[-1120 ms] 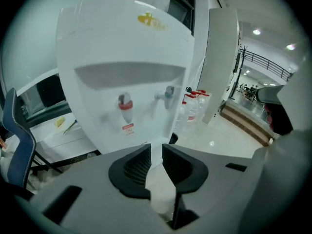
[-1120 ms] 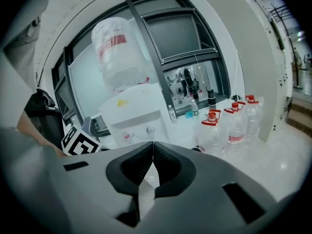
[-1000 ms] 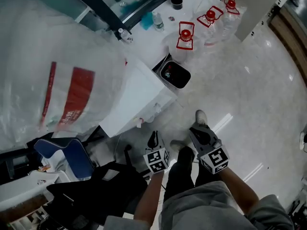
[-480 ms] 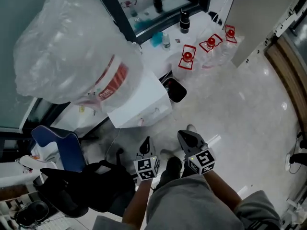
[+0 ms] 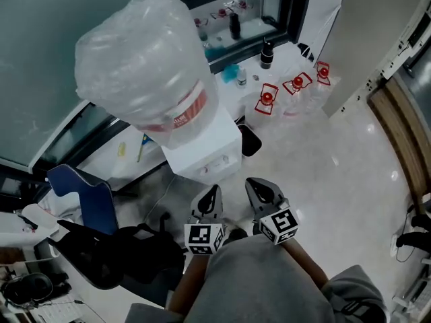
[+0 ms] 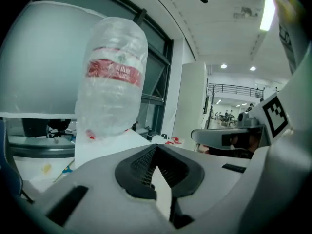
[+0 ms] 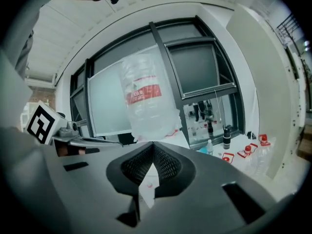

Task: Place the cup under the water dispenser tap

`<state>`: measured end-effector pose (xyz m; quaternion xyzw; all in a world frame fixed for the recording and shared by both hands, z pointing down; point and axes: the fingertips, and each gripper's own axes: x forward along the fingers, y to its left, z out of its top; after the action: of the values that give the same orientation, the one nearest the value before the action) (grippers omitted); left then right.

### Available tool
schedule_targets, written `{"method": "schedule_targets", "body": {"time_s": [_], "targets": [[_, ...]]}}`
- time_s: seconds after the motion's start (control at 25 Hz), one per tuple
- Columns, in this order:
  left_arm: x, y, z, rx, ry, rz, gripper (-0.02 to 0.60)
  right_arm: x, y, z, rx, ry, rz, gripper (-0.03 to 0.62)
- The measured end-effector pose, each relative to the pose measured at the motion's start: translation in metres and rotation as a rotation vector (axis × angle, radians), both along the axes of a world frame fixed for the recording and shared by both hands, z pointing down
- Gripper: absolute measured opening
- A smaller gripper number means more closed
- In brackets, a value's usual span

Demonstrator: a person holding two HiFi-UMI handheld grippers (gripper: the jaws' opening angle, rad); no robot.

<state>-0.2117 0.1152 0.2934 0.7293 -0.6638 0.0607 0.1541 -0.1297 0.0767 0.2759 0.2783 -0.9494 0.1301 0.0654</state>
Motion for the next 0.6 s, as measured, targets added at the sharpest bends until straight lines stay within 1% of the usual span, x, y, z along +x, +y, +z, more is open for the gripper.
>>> {"method": "schedule_targets", "body": {"time_s": [0.08, 0.16, 0.32, 0.48, 0.6], "targets": [[0.005, -0.003, -0.026, 0.061, 0.004, 0.030, 0.011, -0.003, -0.002, -0.021, 0.052, -0.007, -0.001, 0.009], [0.010, -0.006, -0.051, 0.123, -0.019, 0.055, 0.011, -0.004, -0.003, -0.040, 0.097, -0.025, -0.007, 0.009], [0.011, -0.016, -0.087, 0.230, -0.032, 0.072, 0.011, -0.005, -0.009, -0.065, 0.177, -0.046, -0.004, 0.009], [0.016, -0.026, -0.101, 0.283, -0.096, 0.092, 0.011, -0.004, -0.016, -0.072, 0.198, -0.058, 0.010, 0.009], [0.021, -0.030, -0.105, 0.298, -0.087, 0.108, 0.011, -0.003, -0.018, -0.073, 0.209, -0.058, 0.006, 0.009]]}}
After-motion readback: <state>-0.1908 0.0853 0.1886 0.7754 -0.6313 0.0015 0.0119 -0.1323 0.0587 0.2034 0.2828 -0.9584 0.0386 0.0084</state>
